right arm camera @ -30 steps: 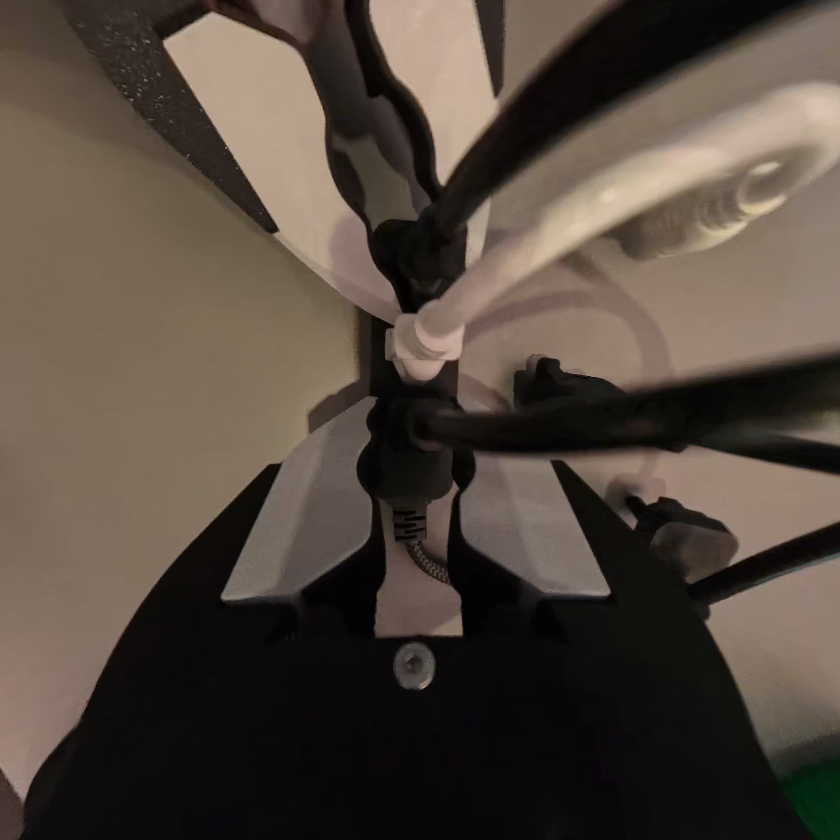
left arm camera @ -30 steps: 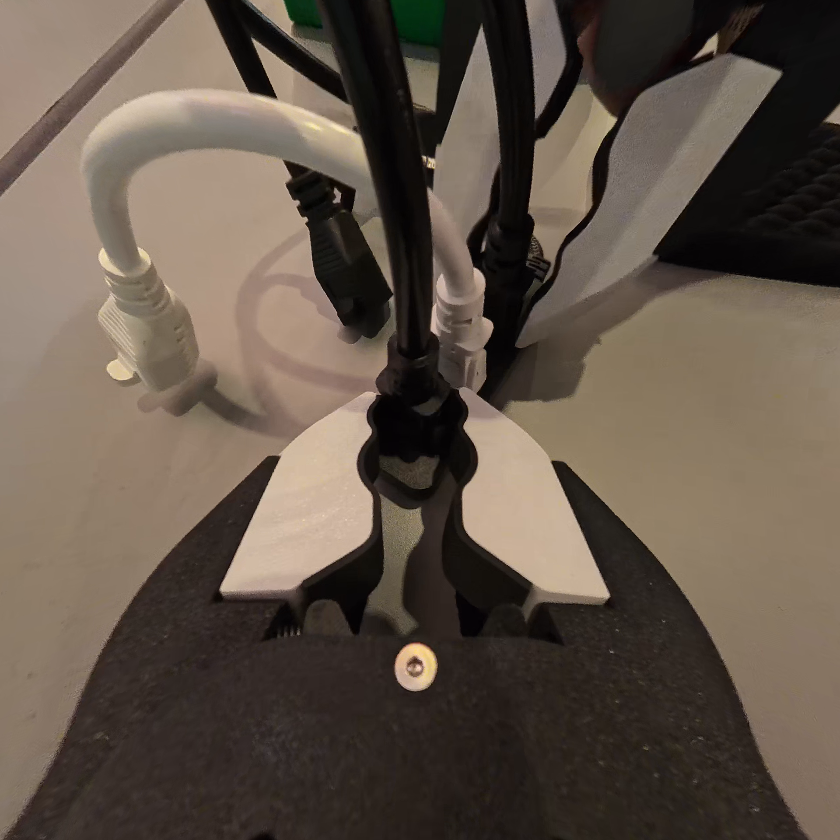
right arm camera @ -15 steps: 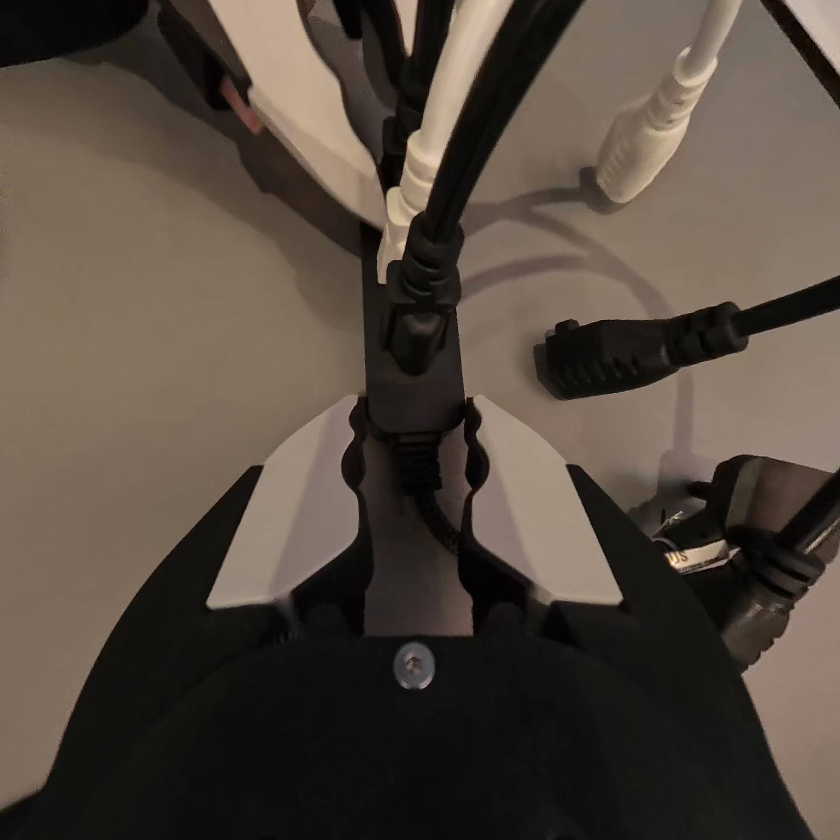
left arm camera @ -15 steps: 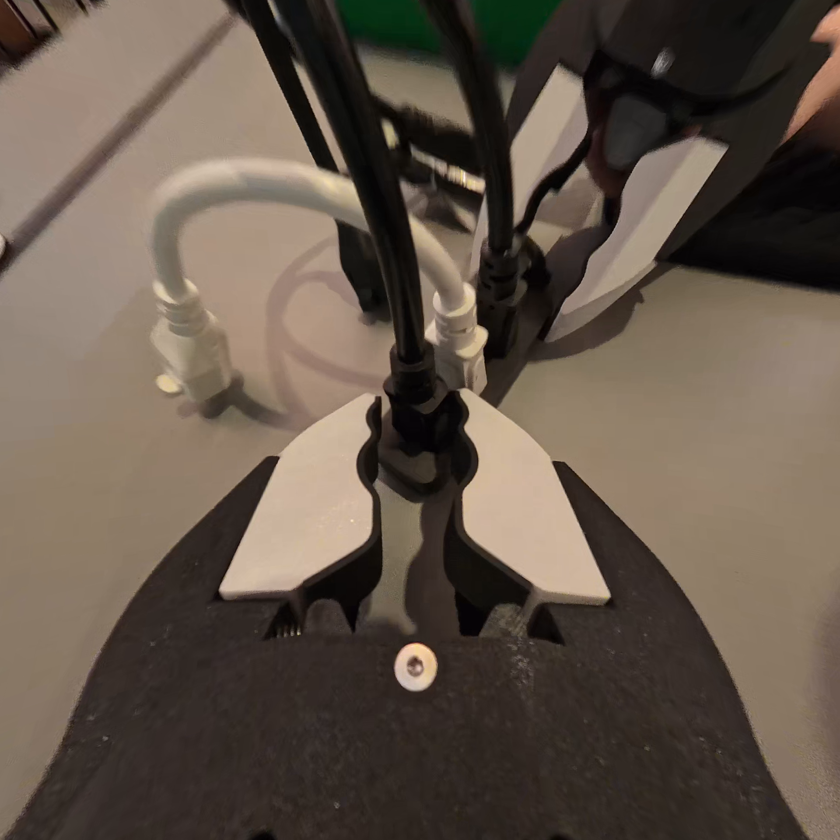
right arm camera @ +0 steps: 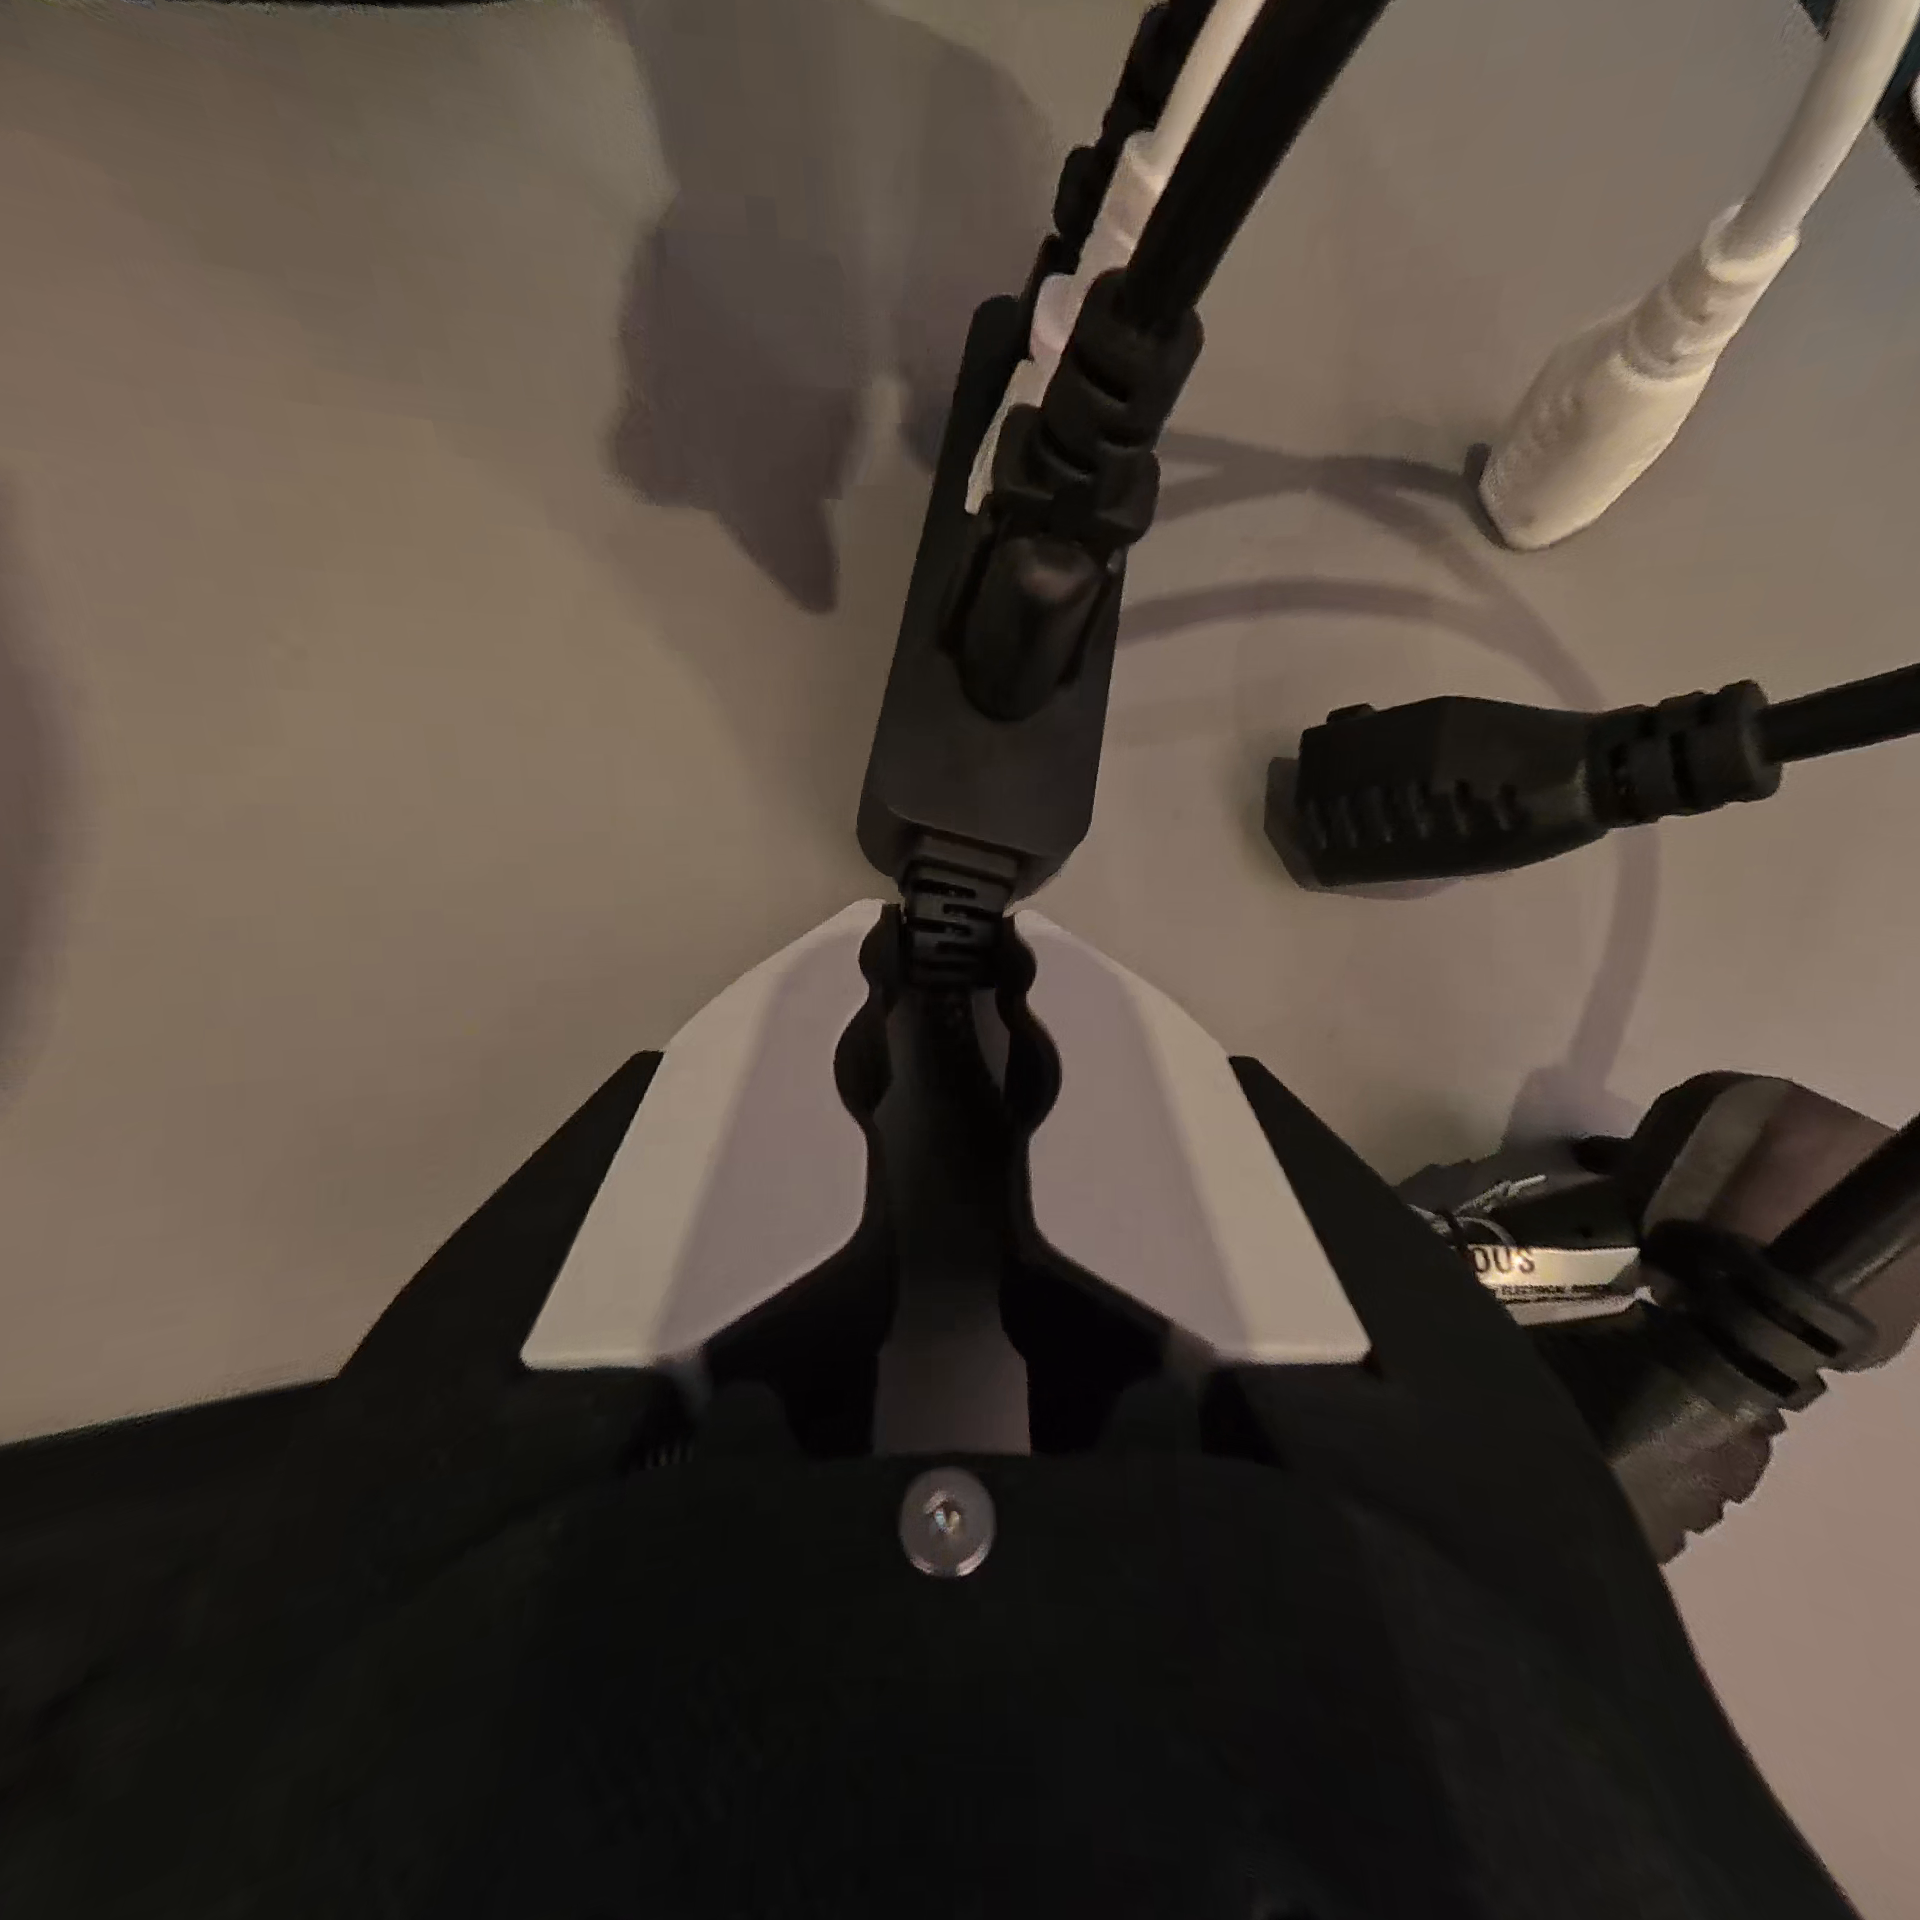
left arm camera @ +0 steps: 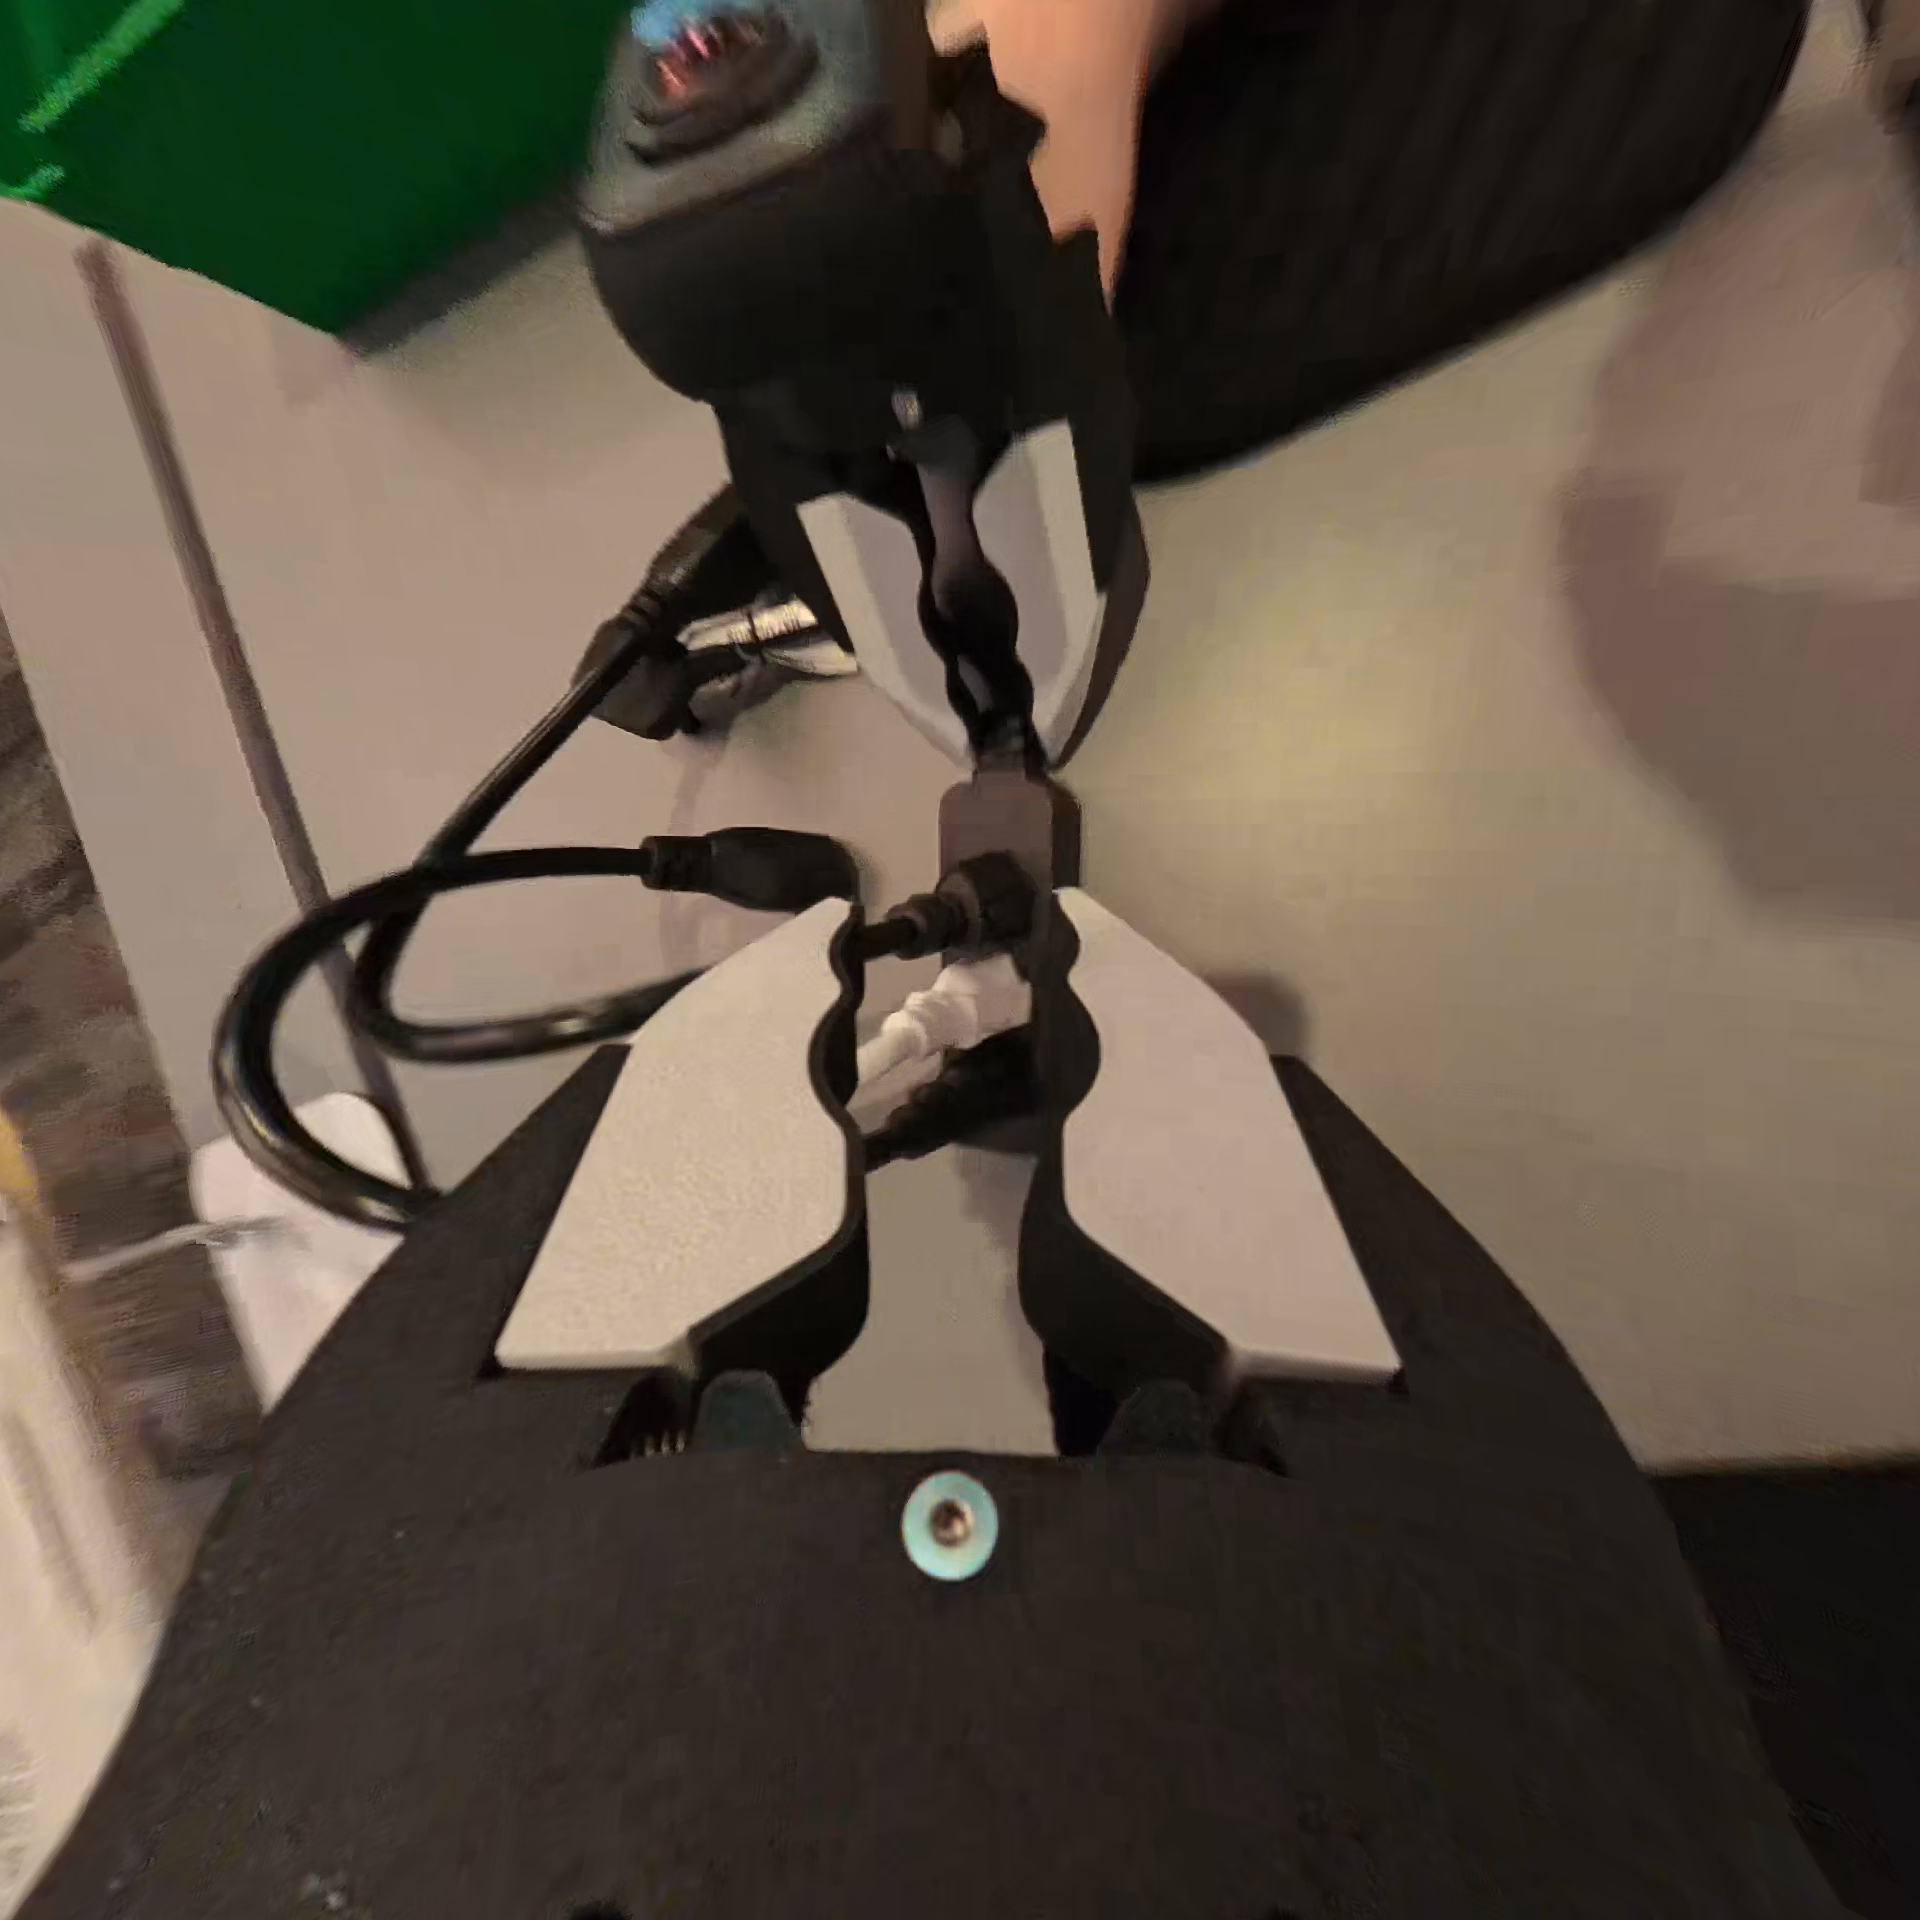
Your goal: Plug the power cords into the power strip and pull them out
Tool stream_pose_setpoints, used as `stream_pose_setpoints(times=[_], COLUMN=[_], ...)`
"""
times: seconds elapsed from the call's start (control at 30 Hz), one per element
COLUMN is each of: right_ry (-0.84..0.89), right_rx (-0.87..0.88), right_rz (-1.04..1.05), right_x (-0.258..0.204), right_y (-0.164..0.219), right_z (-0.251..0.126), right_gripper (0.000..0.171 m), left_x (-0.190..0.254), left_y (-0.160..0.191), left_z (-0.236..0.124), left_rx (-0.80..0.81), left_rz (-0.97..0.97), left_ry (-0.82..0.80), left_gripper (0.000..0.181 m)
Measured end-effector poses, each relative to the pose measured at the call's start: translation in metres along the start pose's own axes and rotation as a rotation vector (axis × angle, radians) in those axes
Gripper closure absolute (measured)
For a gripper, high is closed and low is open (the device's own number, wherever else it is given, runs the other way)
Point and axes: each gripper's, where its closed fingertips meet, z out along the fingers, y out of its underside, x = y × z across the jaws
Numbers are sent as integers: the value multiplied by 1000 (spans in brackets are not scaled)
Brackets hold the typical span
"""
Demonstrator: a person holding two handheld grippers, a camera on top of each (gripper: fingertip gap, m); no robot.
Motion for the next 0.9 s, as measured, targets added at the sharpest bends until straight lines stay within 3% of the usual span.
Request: stream_pose_setpoints(times=[0.07,0.23,0.37,0.53,0.63,0.77,0.9], right_ry=[21,7,12,54,65,94,120], right_rx=[14,25,27,43,49,55,50], right_rz=[-40,-66,-73,-132,-151,-196,-255], right_x=[0,1,2,2,3,3,1], right_y=[-1,0,1,1,0,-1,-1], right_z=[-2,-3,-4,-6,-7,-7,-7], right_gripper=[152,152,151,151,151,151,151], left_x=[-6,-13,-16,-15,-16,-18,6], left_y=[-1,7,13,-1,7,24,31], left_z=[8,25,32,33,38,49,55], left_rx=[-92,-309,-496,-572,-640,-706,-698], left_rz=[95,43,110,180,134,100,-21], left_ry=[56,303,379,389,387,365,471], left_gripper=[152,150,150,142,132,135,137])
